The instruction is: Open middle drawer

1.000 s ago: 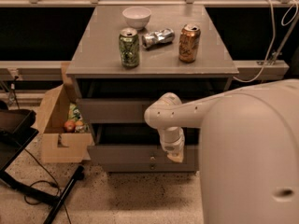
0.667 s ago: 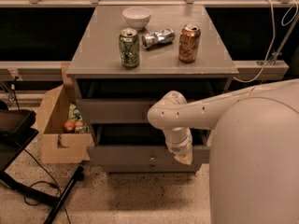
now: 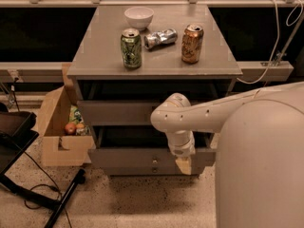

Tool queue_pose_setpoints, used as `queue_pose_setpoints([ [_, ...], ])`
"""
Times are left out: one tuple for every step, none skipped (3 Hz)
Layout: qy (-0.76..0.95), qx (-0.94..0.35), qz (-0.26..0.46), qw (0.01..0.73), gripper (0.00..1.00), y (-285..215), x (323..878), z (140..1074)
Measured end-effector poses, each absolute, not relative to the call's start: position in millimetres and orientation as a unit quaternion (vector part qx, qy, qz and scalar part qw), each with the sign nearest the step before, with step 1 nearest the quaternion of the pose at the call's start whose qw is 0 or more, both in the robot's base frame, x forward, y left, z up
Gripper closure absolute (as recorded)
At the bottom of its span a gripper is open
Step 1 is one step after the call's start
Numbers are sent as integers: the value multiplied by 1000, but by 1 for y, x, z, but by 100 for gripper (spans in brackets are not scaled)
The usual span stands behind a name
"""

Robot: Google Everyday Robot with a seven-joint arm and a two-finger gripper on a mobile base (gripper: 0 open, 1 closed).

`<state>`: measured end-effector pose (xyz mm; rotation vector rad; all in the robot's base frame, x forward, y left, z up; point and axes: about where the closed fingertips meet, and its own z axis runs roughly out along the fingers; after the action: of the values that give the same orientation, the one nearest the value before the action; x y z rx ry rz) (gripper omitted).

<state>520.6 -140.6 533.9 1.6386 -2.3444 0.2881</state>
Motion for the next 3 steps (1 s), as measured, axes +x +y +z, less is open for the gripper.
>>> queue_pose_setpoints([
  [-794,600,67,77,0,-128,543,517],
  [-782,617,64,61,0,-124,549,514],
  [-782,618,56,61,0,-128,551,506],
])
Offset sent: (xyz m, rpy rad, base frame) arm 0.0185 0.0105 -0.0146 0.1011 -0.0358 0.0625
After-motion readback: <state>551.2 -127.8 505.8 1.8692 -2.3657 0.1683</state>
